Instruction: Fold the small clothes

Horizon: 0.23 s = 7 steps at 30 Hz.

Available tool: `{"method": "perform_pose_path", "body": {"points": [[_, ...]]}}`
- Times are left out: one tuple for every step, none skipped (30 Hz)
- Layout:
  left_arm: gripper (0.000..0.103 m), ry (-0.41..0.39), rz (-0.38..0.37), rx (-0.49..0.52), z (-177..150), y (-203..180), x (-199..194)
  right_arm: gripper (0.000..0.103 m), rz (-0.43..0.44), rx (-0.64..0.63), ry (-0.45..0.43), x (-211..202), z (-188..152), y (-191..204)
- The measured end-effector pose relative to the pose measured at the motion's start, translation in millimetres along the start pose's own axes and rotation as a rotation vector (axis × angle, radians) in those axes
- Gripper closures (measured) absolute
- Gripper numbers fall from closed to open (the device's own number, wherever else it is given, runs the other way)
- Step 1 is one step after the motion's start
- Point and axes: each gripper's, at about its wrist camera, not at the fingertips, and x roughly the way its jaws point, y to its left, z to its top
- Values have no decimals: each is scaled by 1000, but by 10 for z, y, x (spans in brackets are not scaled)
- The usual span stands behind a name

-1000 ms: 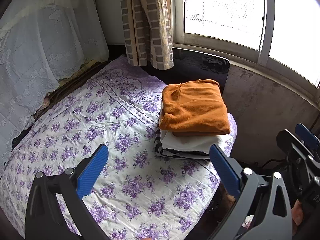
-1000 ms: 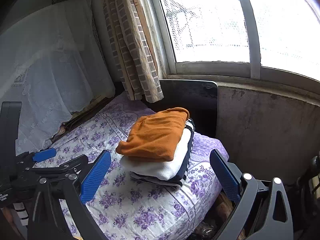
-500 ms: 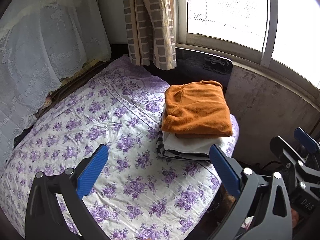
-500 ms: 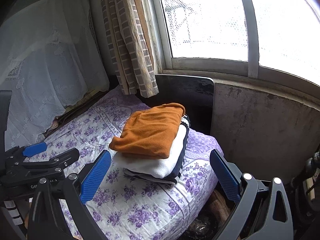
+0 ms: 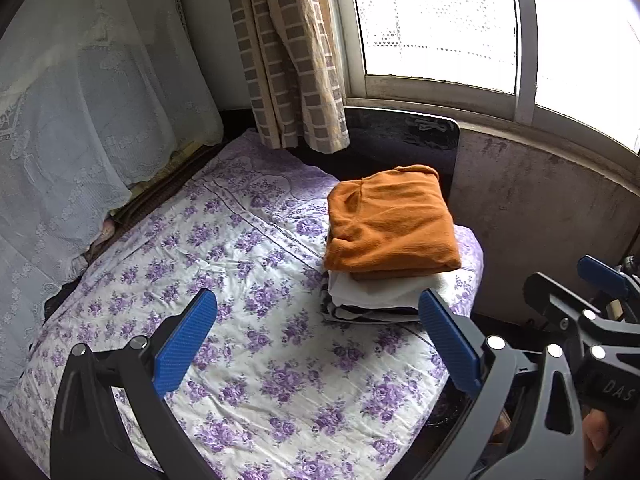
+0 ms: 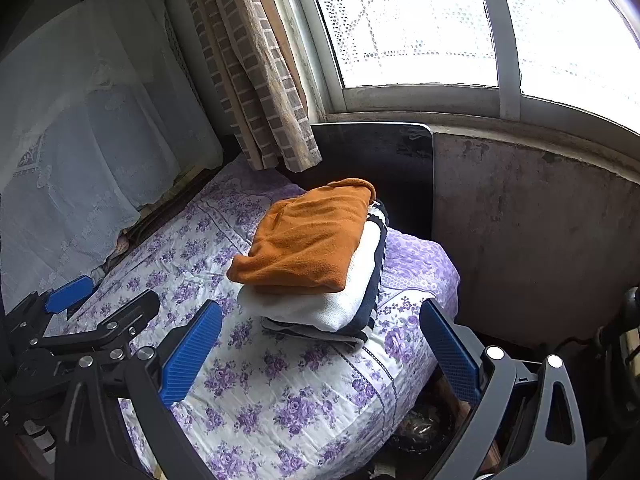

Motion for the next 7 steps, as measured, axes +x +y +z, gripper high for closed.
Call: {"method": "perform_pose_path", "body": {"points": [[5,9,1,-4,-1,-13,16,4,-1,0,1,2,3,-3],[5,16,-4,-16,-3,-13,29,4,-2,1,0,-1,5,-8],[5,25,-28,-25,-2,-9,44,4,-2,1,-1,-3,9,-13],[5,34,-42,-32,-2,-8,57,4,-1,2,-3,-5,16,-20],[5,39,-45,-39,2,-6,69,4,1,3,-6,-7,22,-26],[5,39,-35,-42,7,-2,74,4,3,4,-8,-9,27,-31],[5,38,-29,-44,13,6,74,4,2,5,-8,-10,29,-34]]}}
